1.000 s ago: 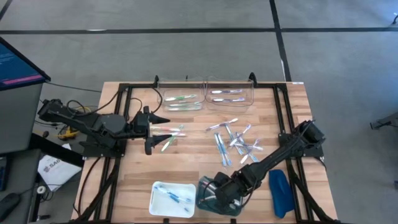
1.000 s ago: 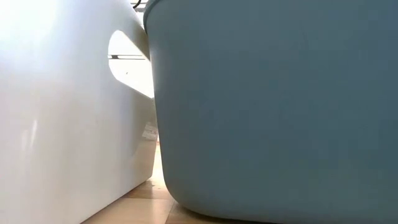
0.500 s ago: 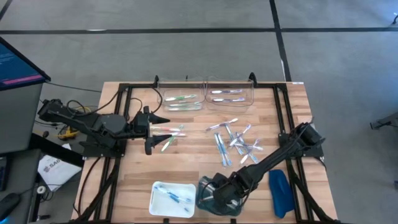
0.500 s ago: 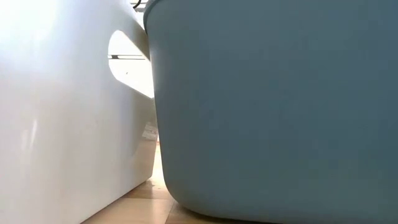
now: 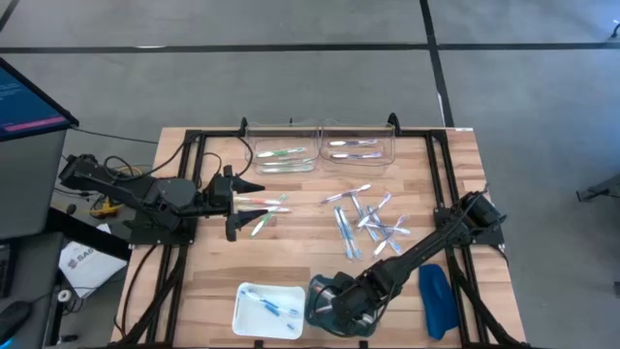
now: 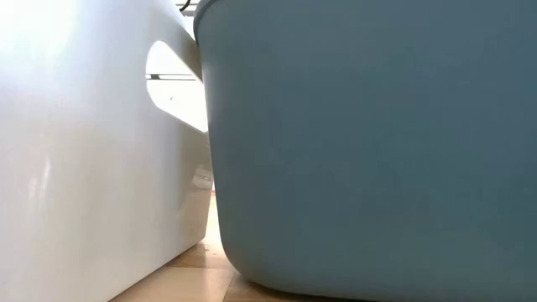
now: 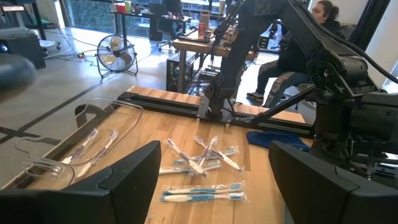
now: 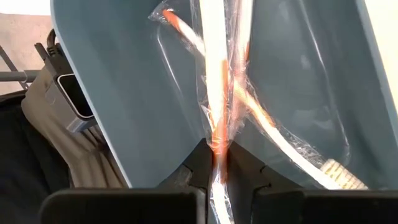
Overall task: Pick & Place Toothbrushes
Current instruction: Put the orange toothbrush into the green bin
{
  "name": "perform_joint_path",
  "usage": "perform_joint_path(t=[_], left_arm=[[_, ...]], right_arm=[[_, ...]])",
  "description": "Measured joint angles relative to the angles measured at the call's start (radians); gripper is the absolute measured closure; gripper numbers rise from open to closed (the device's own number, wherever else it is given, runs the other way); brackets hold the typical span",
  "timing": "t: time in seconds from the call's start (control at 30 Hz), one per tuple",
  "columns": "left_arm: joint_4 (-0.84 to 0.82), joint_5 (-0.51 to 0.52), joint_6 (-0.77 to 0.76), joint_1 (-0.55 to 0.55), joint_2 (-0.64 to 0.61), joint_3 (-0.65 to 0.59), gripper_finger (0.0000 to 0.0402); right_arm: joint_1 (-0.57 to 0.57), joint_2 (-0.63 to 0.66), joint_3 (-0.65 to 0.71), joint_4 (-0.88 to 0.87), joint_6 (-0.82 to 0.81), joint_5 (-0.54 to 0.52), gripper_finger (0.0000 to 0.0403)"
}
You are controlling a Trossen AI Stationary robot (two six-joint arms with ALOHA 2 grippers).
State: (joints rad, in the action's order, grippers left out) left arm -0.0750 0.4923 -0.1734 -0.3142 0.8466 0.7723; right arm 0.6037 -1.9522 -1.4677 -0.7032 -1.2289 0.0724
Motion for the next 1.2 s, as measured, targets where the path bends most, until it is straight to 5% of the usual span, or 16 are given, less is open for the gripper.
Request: perform_joint_path(t=[1.2], left_arm=[[0.005,0.000,0.000,0.000,0.014,0.001,0.0109]], right_arm=[[0.004,0.000,0.000,-0.045,-0.020,-0.056,0.0379]])
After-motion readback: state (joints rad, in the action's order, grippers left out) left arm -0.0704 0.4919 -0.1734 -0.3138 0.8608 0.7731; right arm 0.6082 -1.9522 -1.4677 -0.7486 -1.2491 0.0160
